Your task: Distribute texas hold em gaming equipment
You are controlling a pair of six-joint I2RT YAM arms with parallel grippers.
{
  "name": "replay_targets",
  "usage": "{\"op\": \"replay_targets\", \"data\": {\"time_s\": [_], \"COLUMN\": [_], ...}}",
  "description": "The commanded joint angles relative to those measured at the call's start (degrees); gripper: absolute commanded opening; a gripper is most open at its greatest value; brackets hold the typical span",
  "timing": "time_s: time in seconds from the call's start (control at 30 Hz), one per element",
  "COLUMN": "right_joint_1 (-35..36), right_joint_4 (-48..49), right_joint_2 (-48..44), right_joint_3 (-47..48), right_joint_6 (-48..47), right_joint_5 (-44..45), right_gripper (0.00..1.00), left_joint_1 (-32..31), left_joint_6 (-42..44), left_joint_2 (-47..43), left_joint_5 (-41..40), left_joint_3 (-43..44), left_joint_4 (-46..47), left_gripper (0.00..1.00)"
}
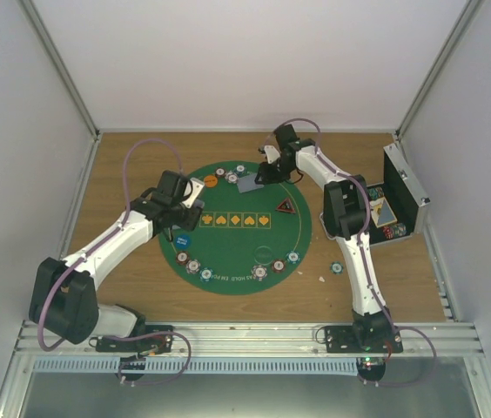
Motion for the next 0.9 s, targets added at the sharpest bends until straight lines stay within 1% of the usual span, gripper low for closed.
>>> {"op": "replay_targets", "data": {"time_s": [0.0, 0.1, 0.2, 0.27, 0.33, 0.43, 0.53, 0.63, 0.73, 0.87], "right_joint_1": [-1.0, -1.5, -2.1, -2.5, -3.0, -3.7, -4.2, -4.3, -4.3, -3.2], "right_joint_4": [-2.0, -2.0, -1.9, -1.8, -1.6, -1.2, 0.7, 3.1, 5.1, 7.1], "right_joint_2": [-0.2, -2.4, -4.8, -6.9, -9.4, -14.6, -22.2, -30.6, -38.4, -47.7], "right_joint_3": [0.6, -0.1, -1.5, -2.7, -4.4, -8.3, -15.4, -24.8, -35.2, -48.7], "right_joint_6": [-0.8, -0.8, -0.8, -0.8, -0.7, -0.2, 1.3, 2.8, 4.4, 6.5], "right_joint_5": [5.8, 6.8, 7.7, 8.2, 8.3, 7.7, 5.5, 2.1, -1.0, -8.2], "right_gripper": [0.3, 0.41, 0.55, 0.63, 0.69, 0.76, 0.84, 0.89, 0.92, 0.93], "left_joint_1": [0.4, 0.4, 0.4, 0.3, 0.1, -1.3, -4.7, -9.2, -14.2, -19.7], "left_joint_6": [0.6, 0.8, 1.6, 2.6, 3.4, 4.1, 3.8, 3.2, 2.7, 2.6], "left_joint_2": [0.2, 0.1, -0.3, -1.0, -1.6, -2.7, -2.9, -2.6, -1.9, -1.3], "left_joint_5": [0.9, 1.4, 2.4, 5.5, 7.8, 9.4, 10.5, 12.1, 11.9, 13.0], "left_joint_3": [1.8, 1.5, 1.0, 0.5, 0.0, -0.7, -1.2, -1.3, -1.2, -1.4], "left_joint_4": [1.9, 1.9, 2.1, 2.4, 2.7, 3.3, 4.2, 5.4, 6.3, 7.3], "left_gripper": [0.56, 0.56, 0.56, 0.56, 0.56, 0.56, 0.56, 0.56, 0.56, 0.56]}}
